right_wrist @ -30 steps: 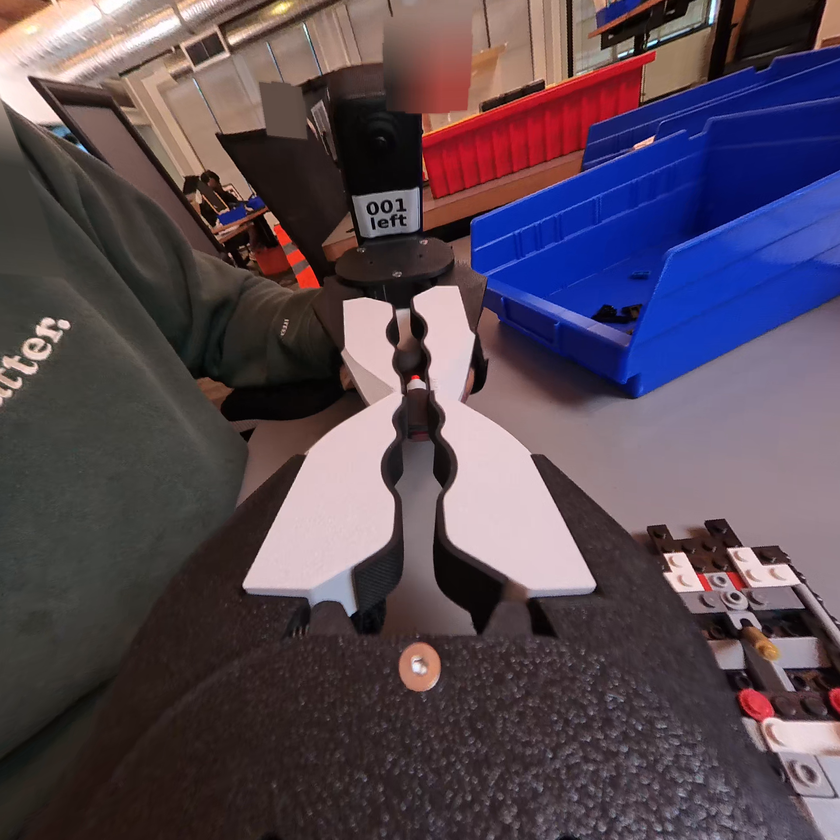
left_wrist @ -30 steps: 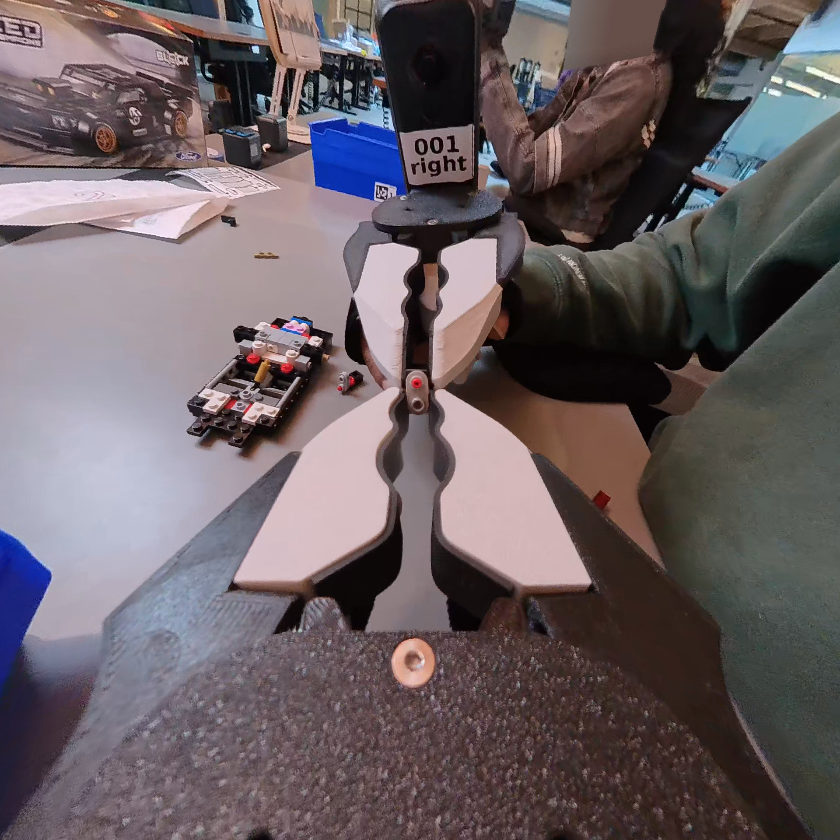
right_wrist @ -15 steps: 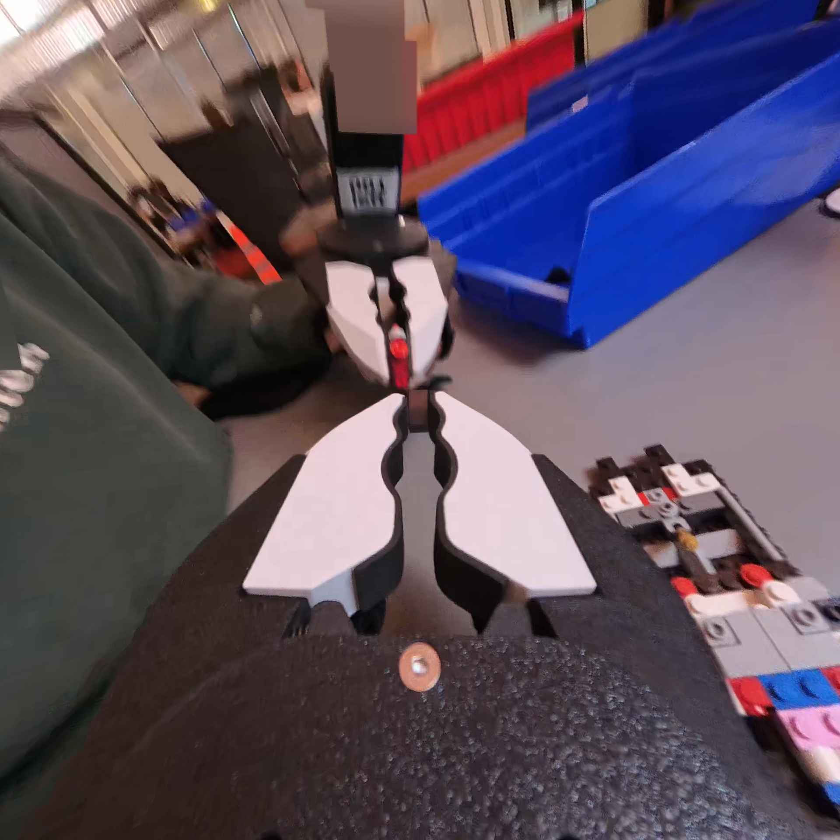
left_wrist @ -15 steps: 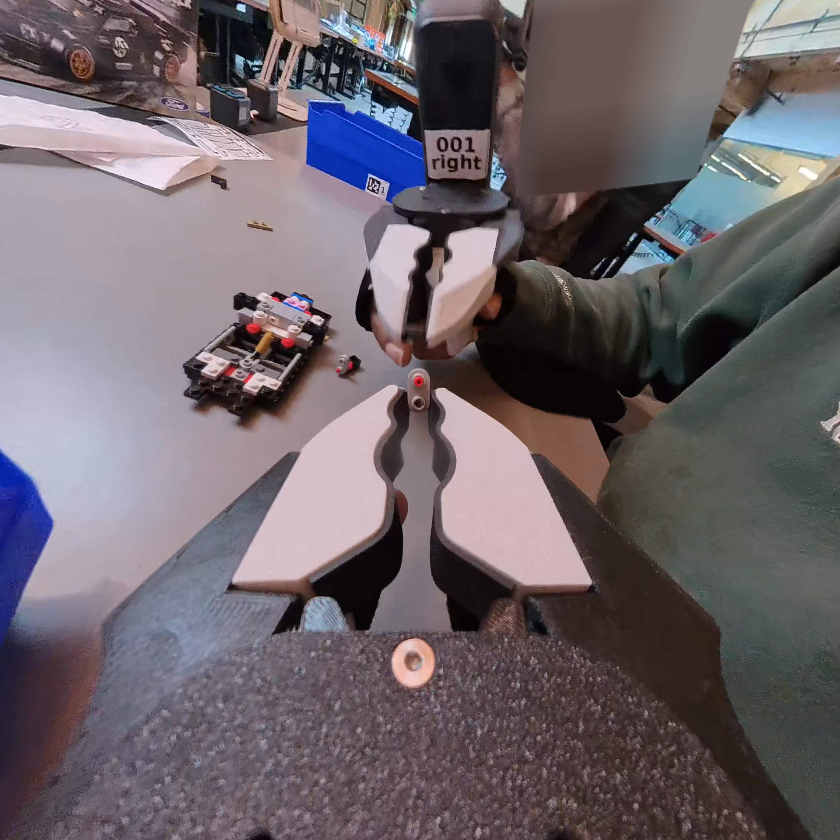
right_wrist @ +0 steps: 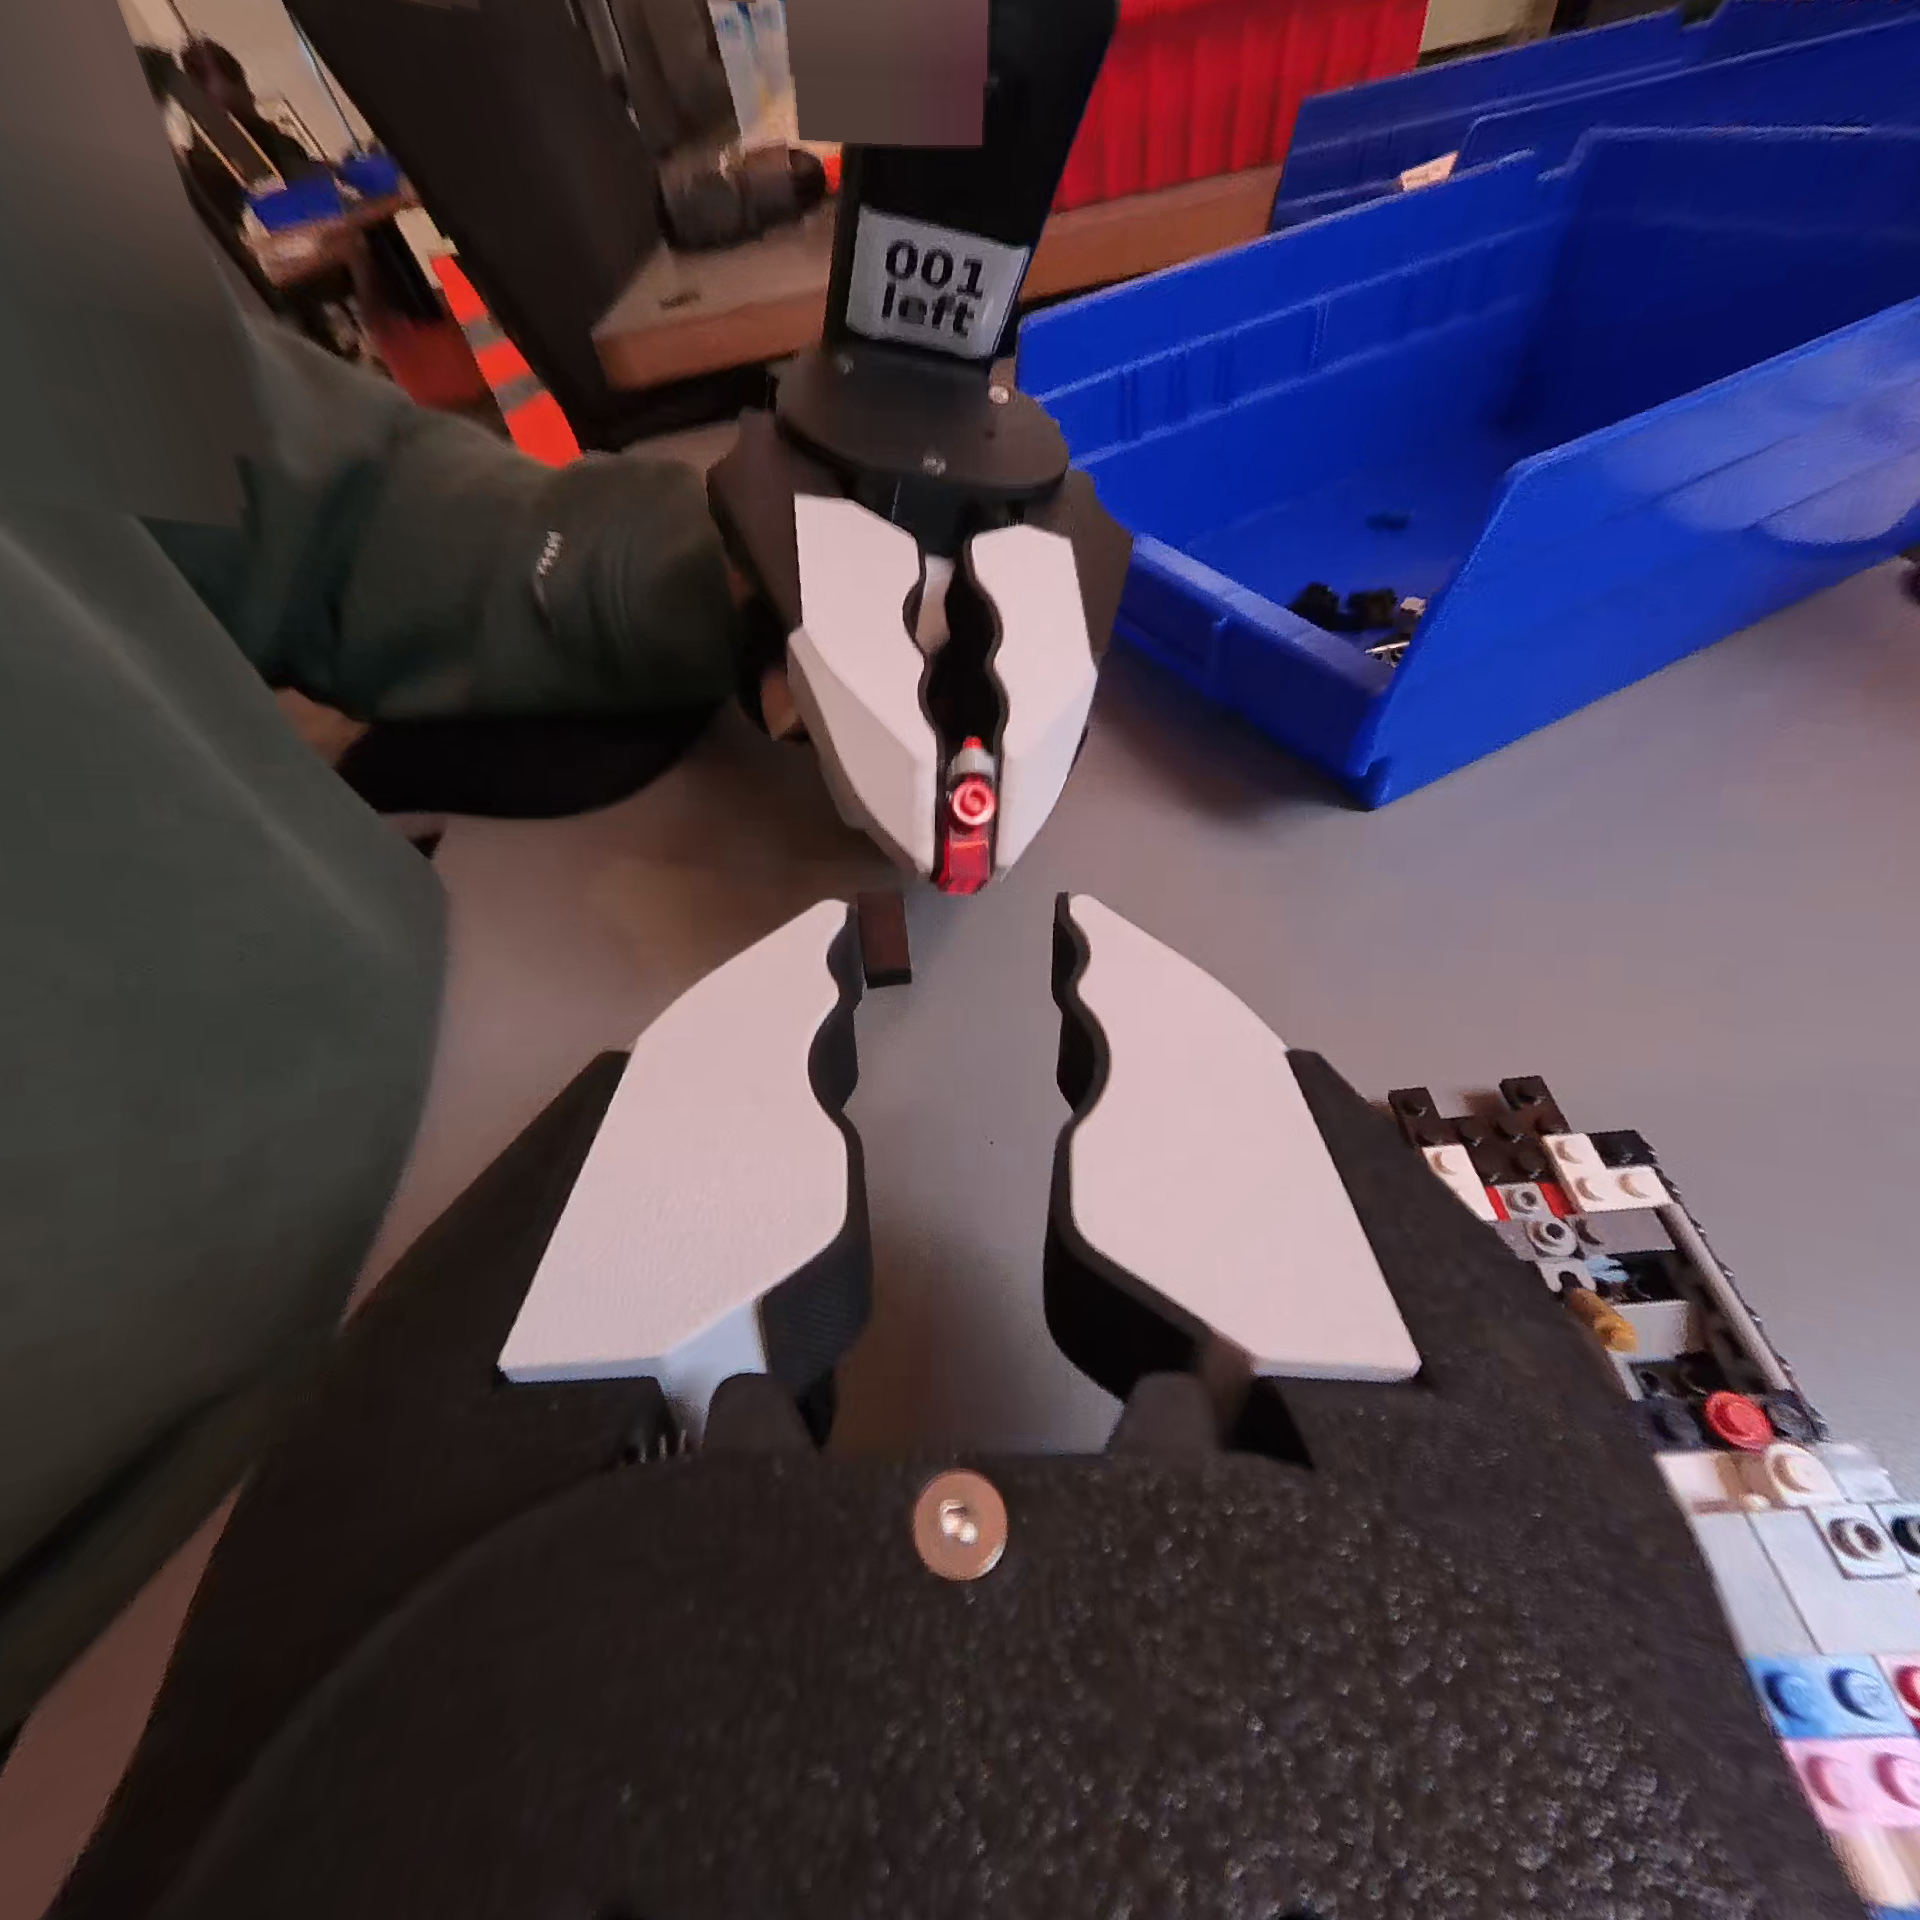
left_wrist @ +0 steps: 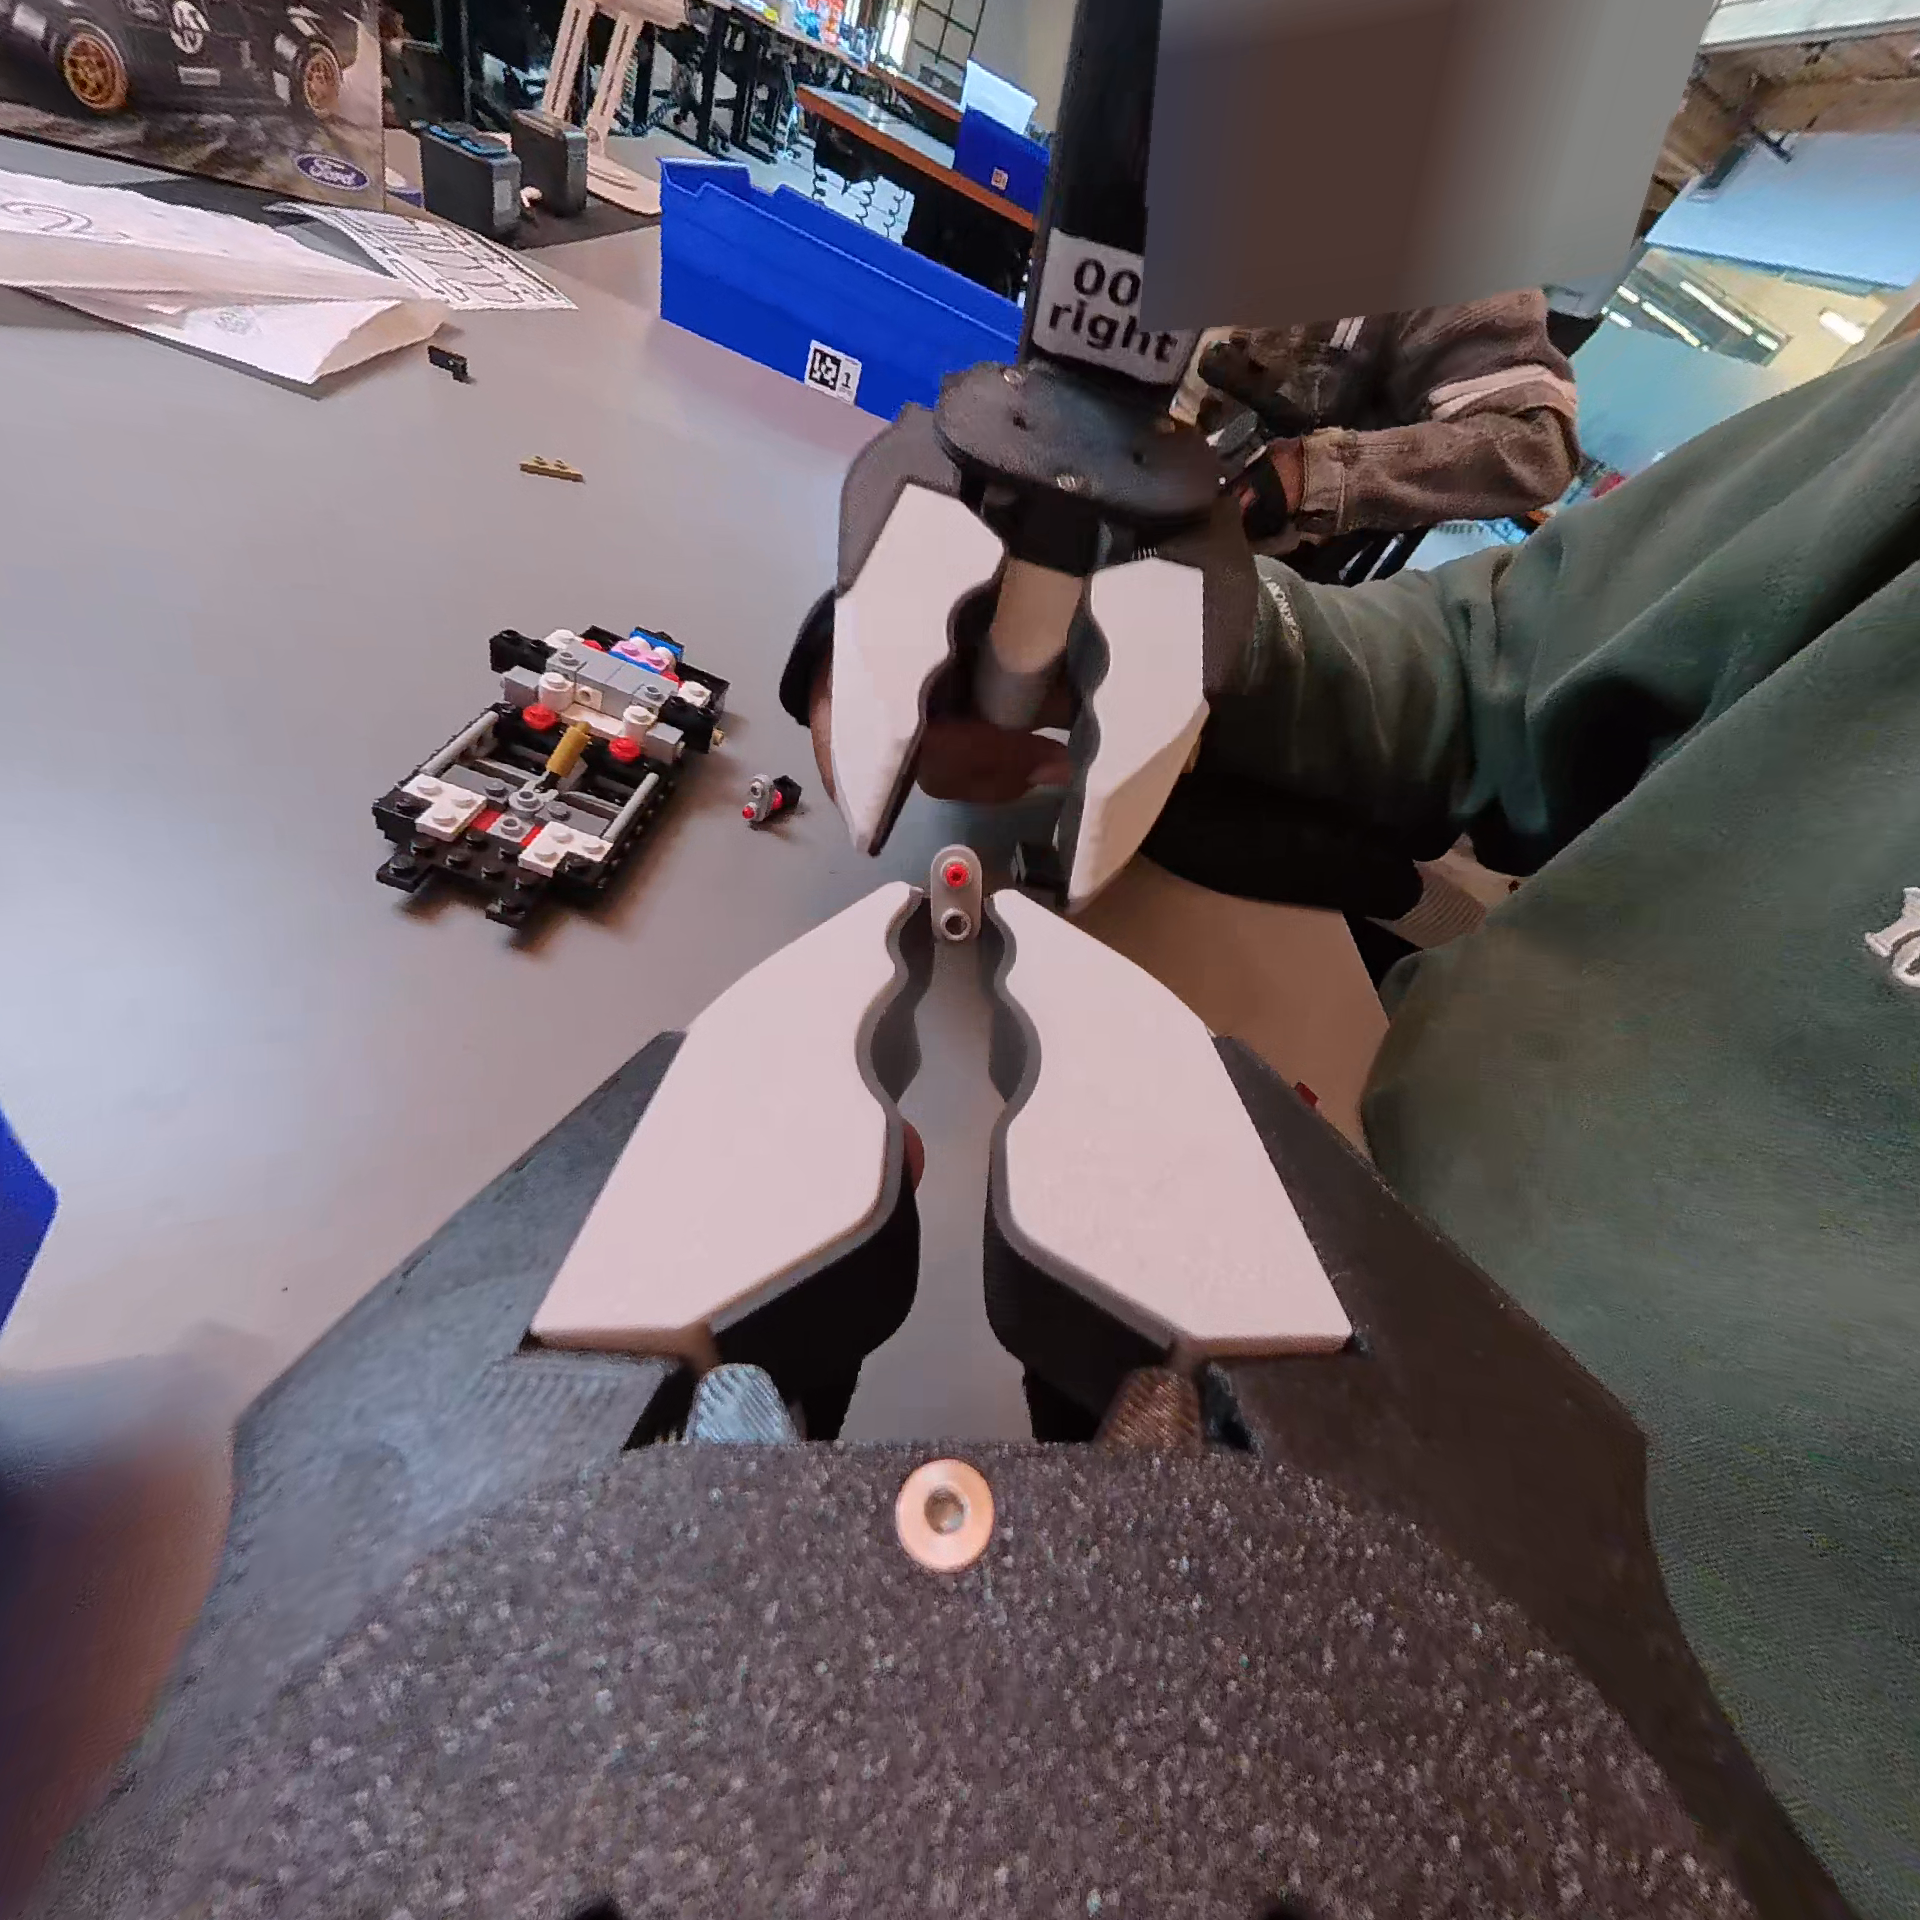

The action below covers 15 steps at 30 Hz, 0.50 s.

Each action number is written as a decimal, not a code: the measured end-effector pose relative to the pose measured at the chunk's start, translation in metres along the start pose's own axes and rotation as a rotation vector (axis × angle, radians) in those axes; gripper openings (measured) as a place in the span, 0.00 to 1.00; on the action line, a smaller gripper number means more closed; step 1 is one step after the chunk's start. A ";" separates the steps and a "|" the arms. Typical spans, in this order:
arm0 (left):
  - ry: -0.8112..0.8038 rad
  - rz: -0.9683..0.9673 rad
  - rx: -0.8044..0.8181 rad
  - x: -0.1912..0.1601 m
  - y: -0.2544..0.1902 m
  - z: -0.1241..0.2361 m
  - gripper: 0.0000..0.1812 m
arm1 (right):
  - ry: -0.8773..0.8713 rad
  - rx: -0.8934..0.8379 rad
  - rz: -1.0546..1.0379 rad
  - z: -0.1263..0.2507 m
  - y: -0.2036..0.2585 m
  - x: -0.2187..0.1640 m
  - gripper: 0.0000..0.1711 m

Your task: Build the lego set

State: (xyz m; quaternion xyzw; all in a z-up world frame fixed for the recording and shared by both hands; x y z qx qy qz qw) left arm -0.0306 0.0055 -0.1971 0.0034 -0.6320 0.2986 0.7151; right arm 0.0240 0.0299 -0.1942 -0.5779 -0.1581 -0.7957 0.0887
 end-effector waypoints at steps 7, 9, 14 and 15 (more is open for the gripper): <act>0.093 -0.104 -0.046 -0.012 -0.015 -0.011 0.05 | 0.050 0.060 -0.001 -0.006 0.009 -0.008 0.21; 0.141 -0.127 -0.034 -0.017 -0.014 -0.012 0.05 | 0.015 0.077 -0.025 -0.005 0.010 -0.004 0.21; 0.170 -0.152 -0.009 -0.022 -0.012 -0.015 0.04 | 0.015 0.077 -0.016 -0.002 0.009 -0.003 0.13; 0.165 -0.154 -0.004 -0.021 -0.012 -0.014 0.04 | 0.021 0.080 -0.012 -0.003 0.010 -0.004 0.11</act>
Point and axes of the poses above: each gripper's, where its closed fingertips meet, z back along the fingers, x out of its top, y = z × x across the jaws, the point moved 3 cm from there along z, back along the fingers, and after that the axes turned 2 degrees about -x, right-handed, at the moved point
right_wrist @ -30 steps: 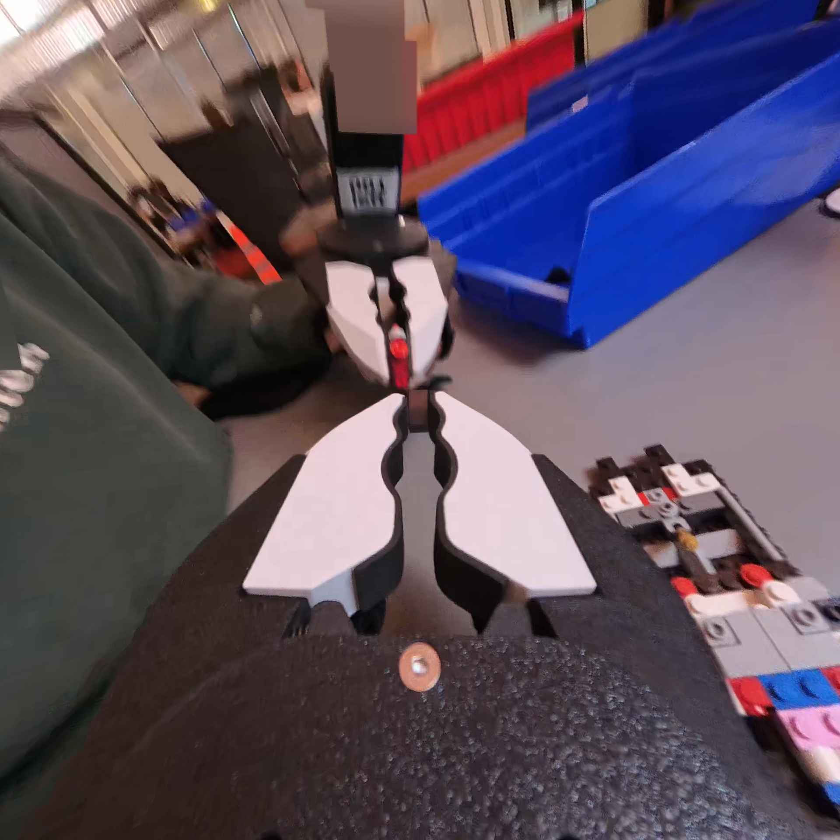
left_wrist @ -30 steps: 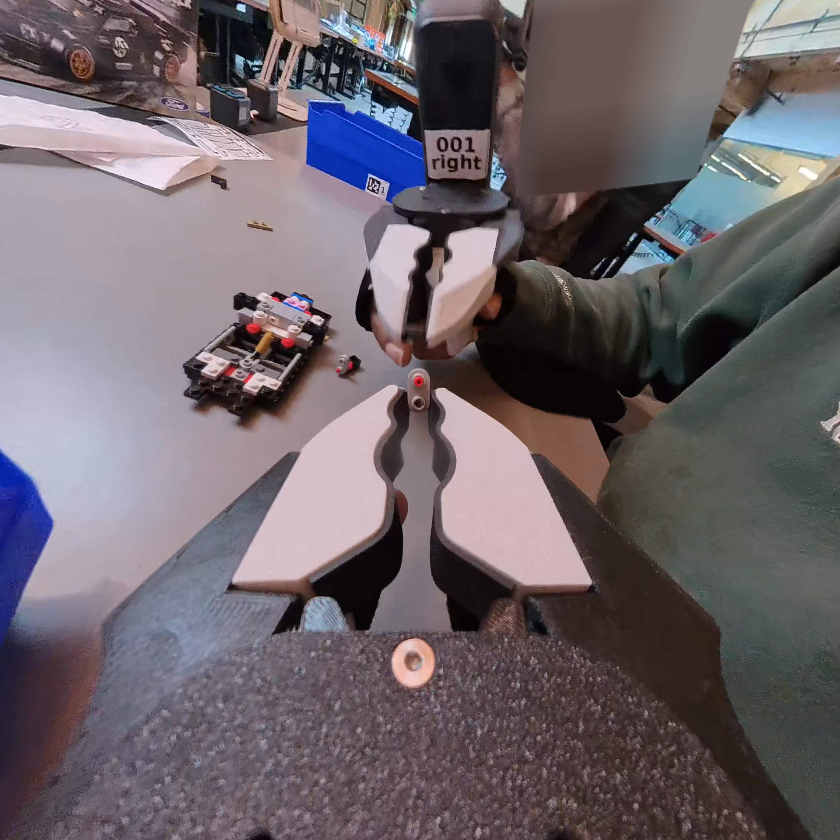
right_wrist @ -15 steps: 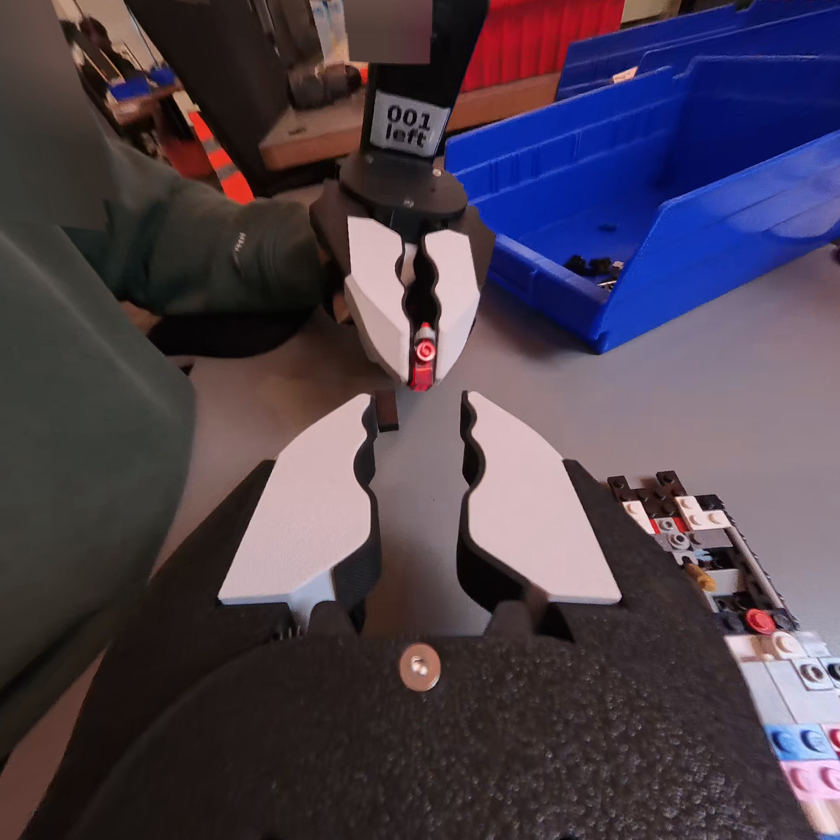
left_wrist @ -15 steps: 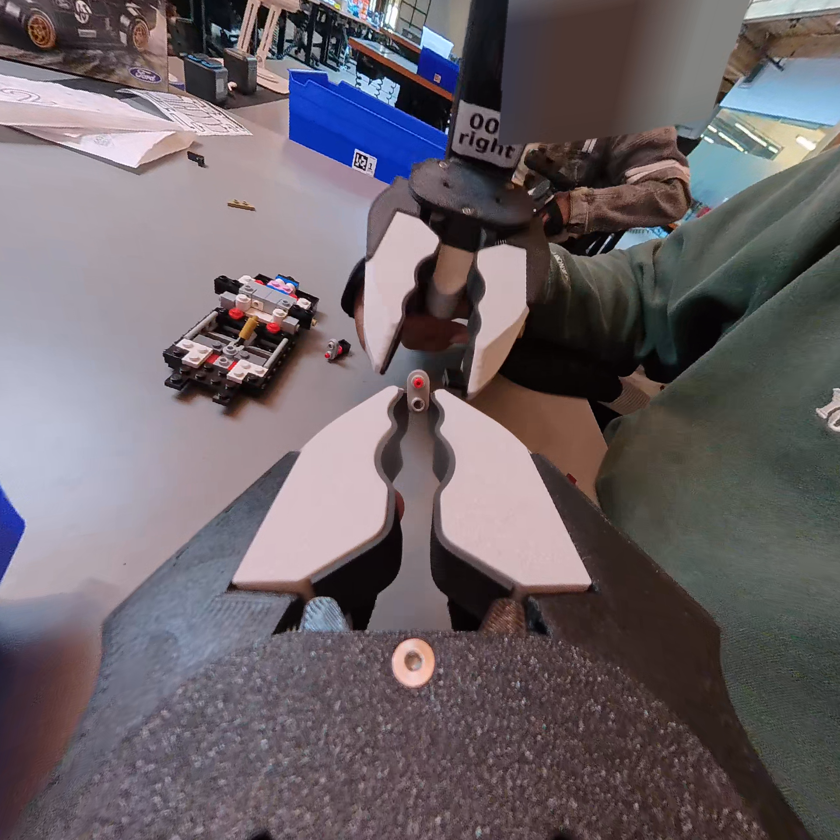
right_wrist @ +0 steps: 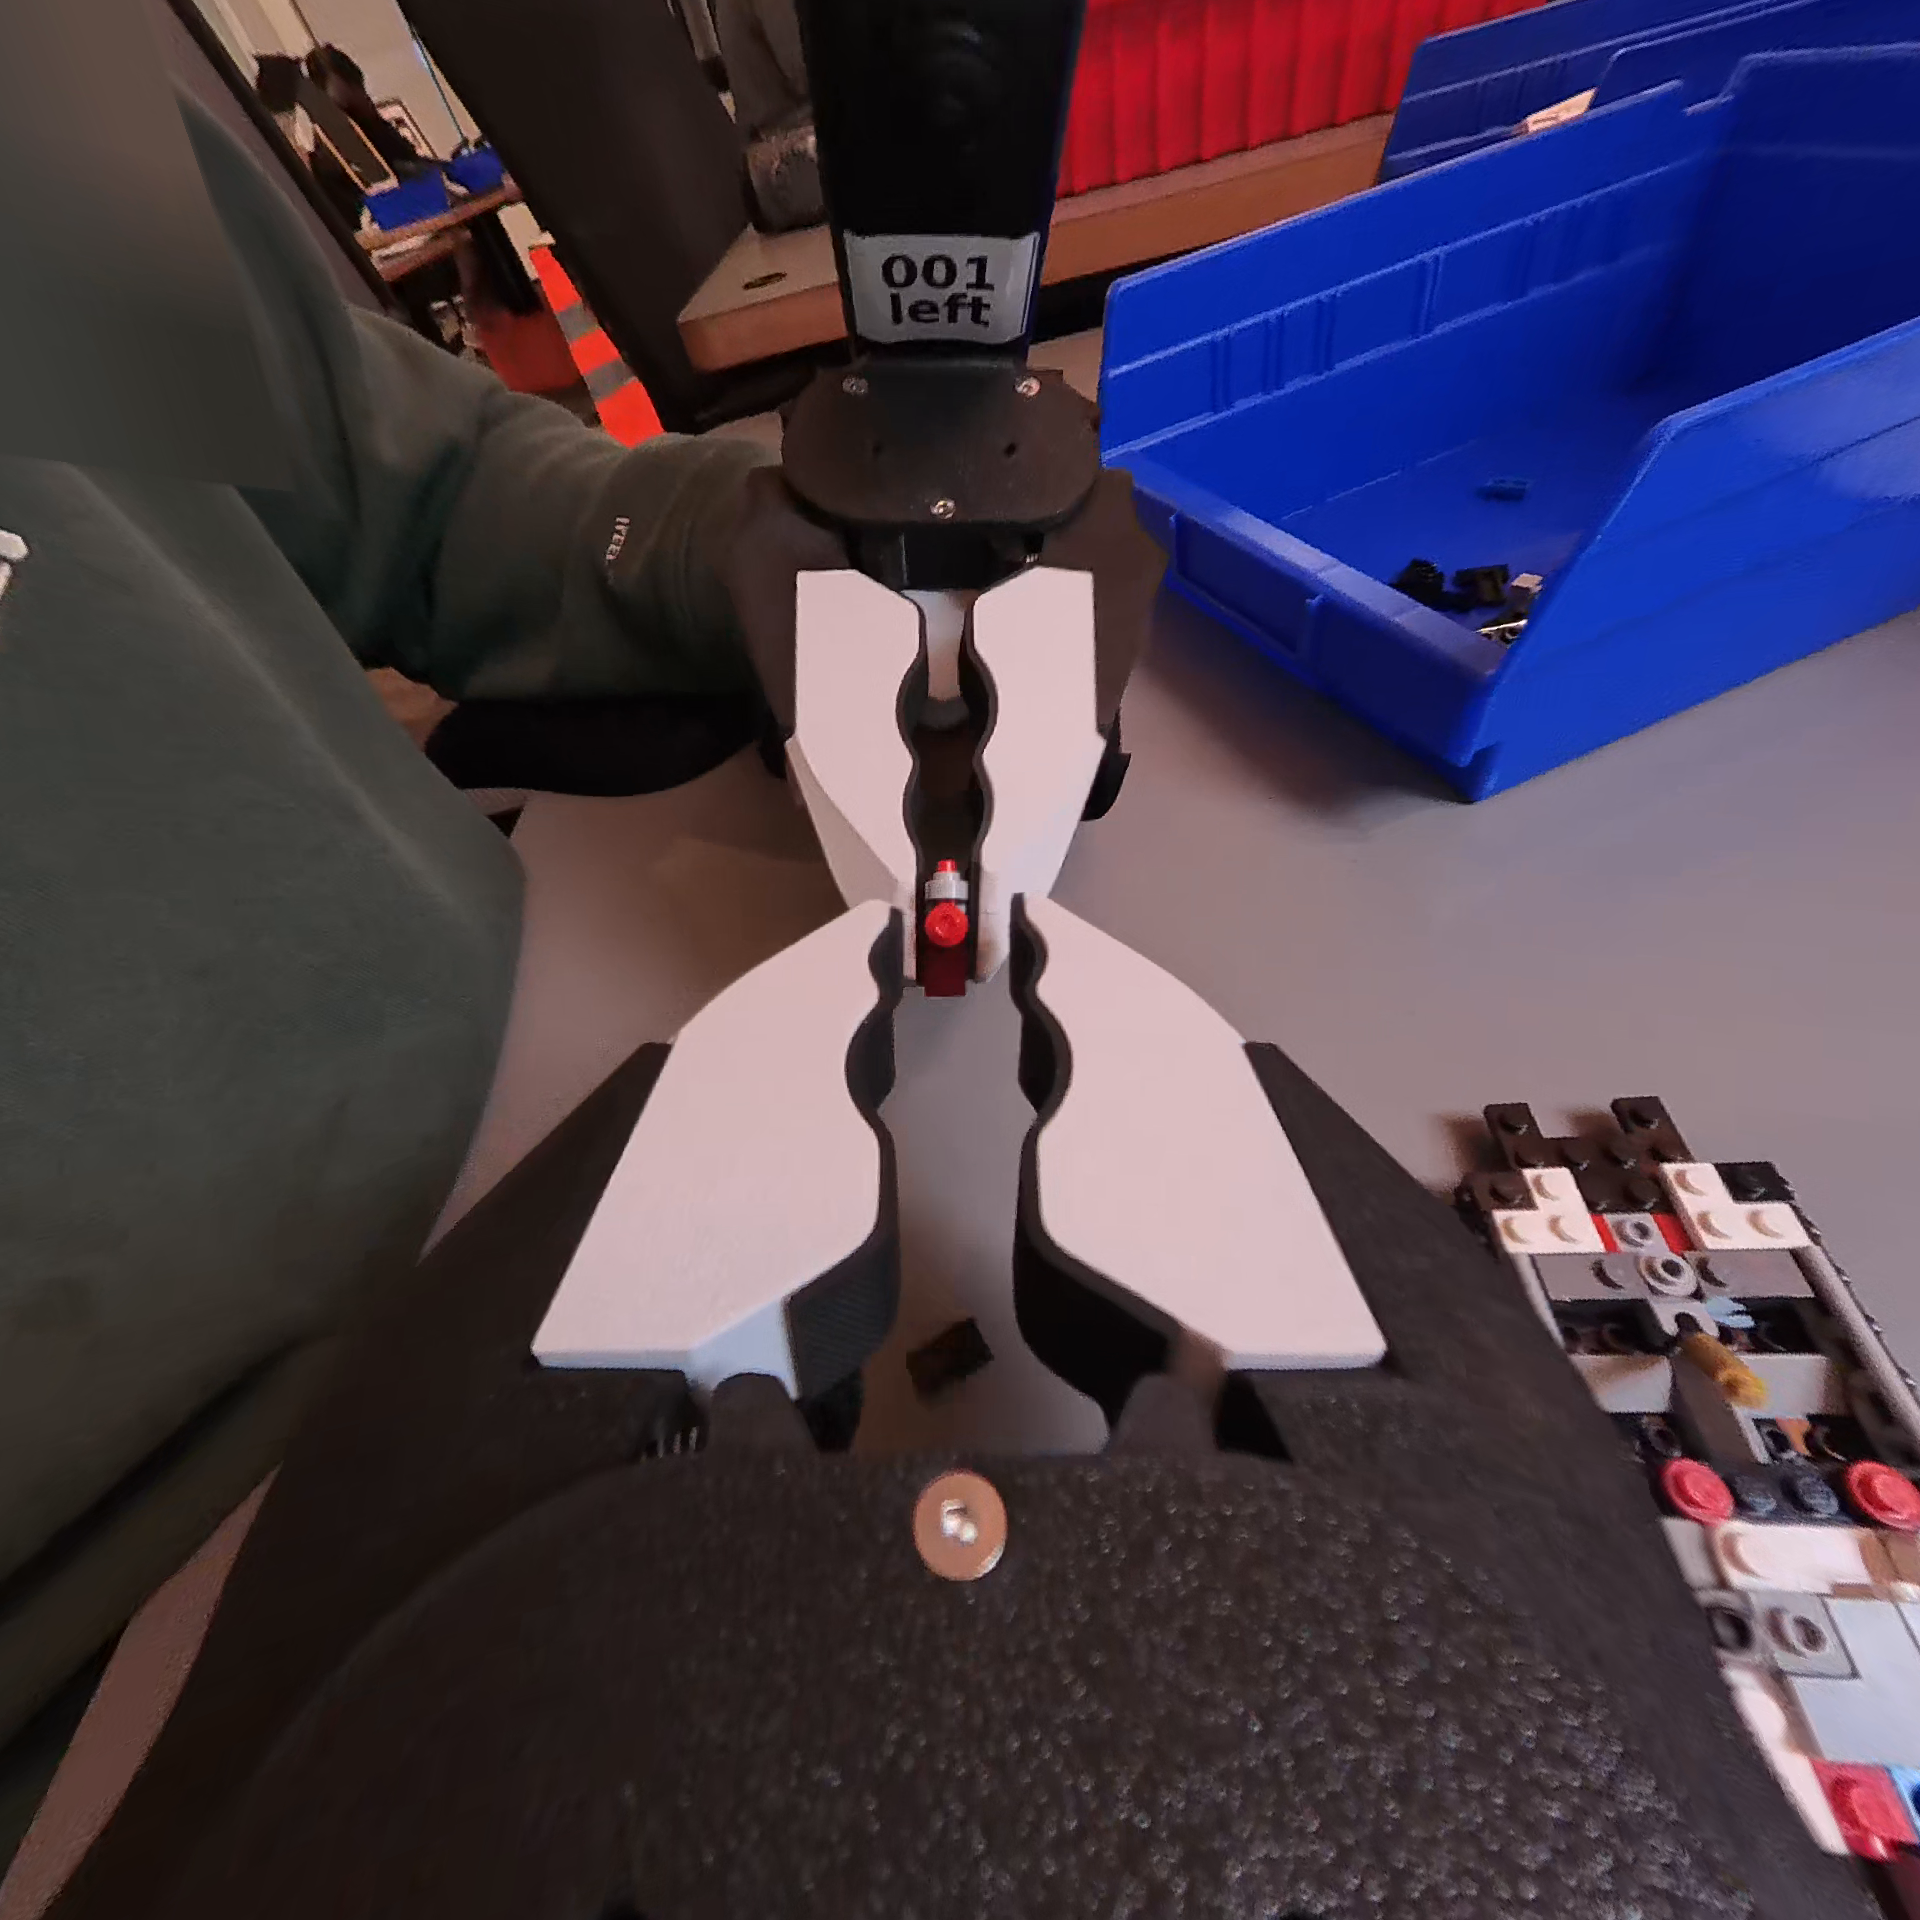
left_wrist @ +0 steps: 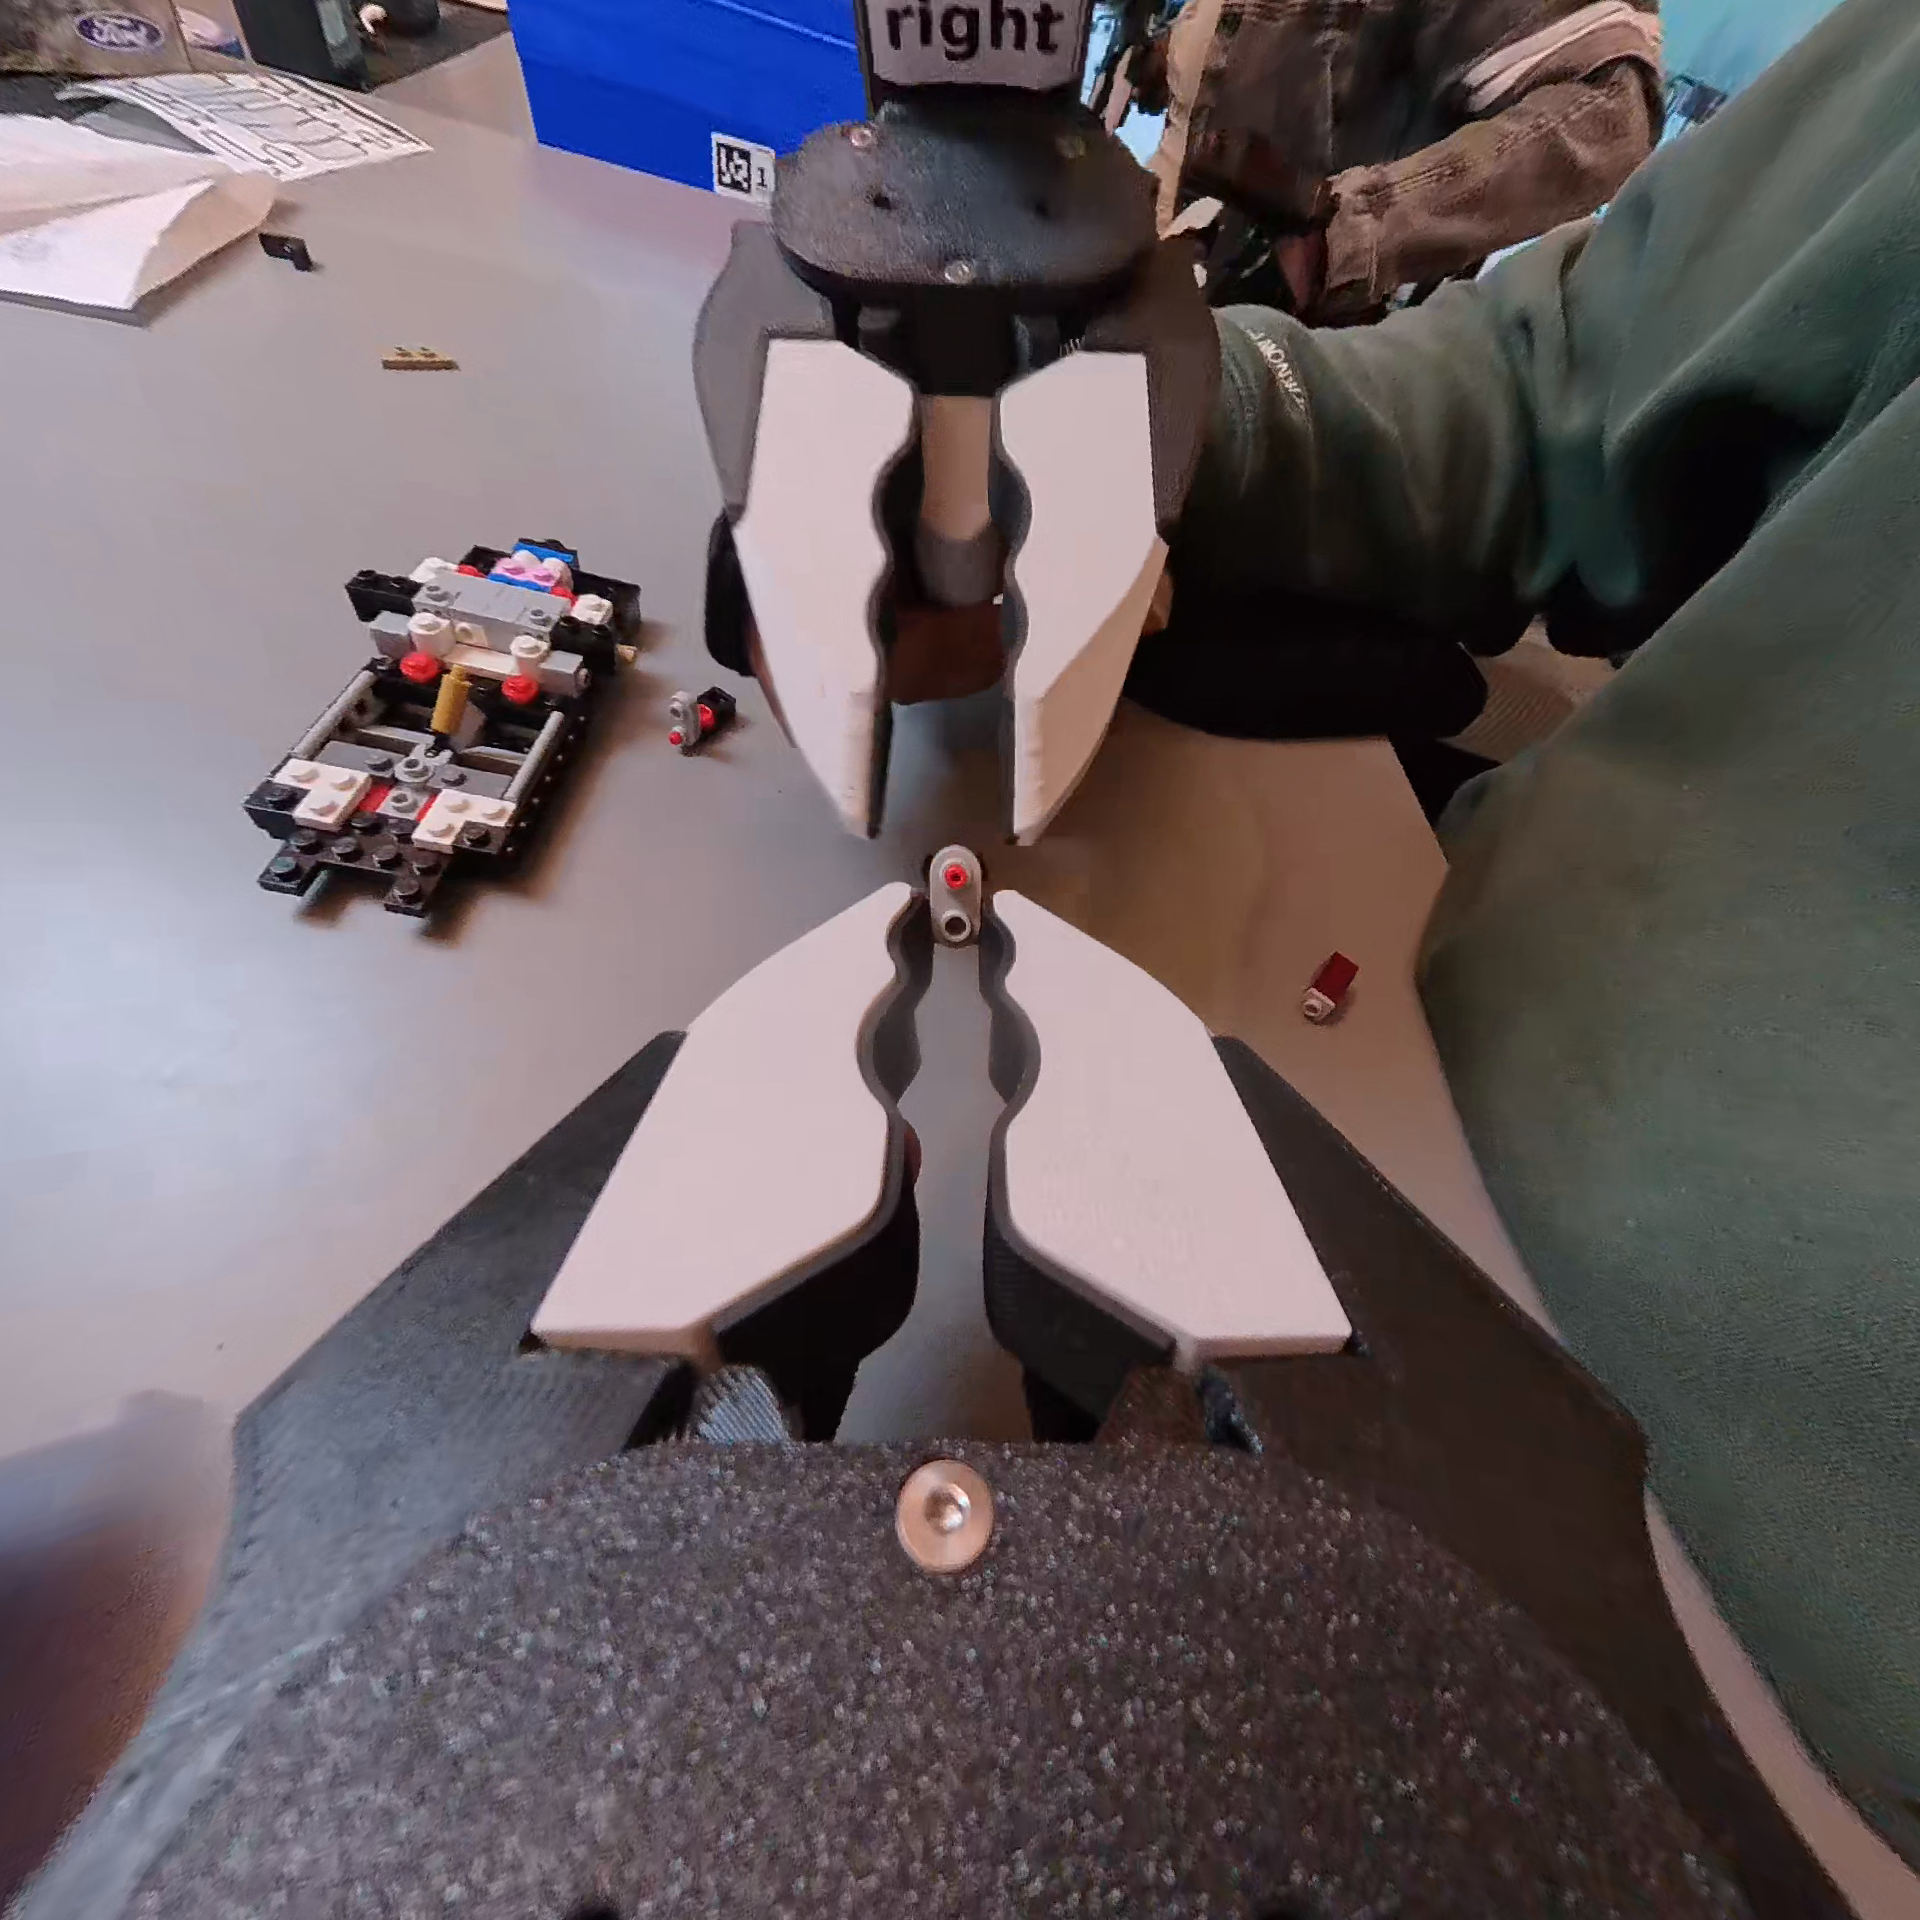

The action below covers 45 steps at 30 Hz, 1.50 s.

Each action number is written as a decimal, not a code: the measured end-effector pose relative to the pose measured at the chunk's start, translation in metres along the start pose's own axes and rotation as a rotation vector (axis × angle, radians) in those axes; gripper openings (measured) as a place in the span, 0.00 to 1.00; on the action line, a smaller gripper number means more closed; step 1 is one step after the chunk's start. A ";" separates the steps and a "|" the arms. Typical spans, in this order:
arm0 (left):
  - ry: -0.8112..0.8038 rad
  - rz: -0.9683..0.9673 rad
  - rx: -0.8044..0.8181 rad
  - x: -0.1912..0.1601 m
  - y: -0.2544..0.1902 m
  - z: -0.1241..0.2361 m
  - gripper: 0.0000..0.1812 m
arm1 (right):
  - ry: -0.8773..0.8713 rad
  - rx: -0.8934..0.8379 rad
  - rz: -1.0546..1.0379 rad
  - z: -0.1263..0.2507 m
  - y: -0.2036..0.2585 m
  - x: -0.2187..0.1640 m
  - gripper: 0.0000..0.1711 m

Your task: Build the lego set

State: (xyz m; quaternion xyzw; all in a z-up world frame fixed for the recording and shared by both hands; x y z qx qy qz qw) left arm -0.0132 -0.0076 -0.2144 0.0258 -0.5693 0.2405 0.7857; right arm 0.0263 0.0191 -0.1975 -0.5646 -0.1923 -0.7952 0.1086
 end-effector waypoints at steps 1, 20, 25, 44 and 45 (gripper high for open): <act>-0.004 0.000 0.002 0.001 0.000 0.000 0.04 | 0.011 -0.001 0.004 -0.001 0.001 -0.001 0.10; -0.150 0.092 0.004 0.023 0.008 0.021 0.05 | -0.218 0.044 -0.100 0.031 -0.001 0.031 0.04; -0.126 0.058 0.033 0.018 0.008 0.018 0.05 | -0.109 0.040 -0.098 0.017 -0.002 0.016 0.04; 0.001 -0.032 0.091 0.001 0.008 0.004 0.13 | 0.071 -0.045 -0.009 0.001 -0.005 -0.009 0.04; 0.002 -0.039 0.085 0.001 0.007 0.002 0.12 | 0.073 -0.042 -0.002 -0.001 -0.004 -0.009 0.04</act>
Point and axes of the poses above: each gripper's, where its closed fingertips meet, z back along the fingers, x out of its top, y = z × x across the jaws, the point moved 3 cm from there along z, back along the fingers, and after that the axes turned 2 degrees about -x, right-handed, at the moved point
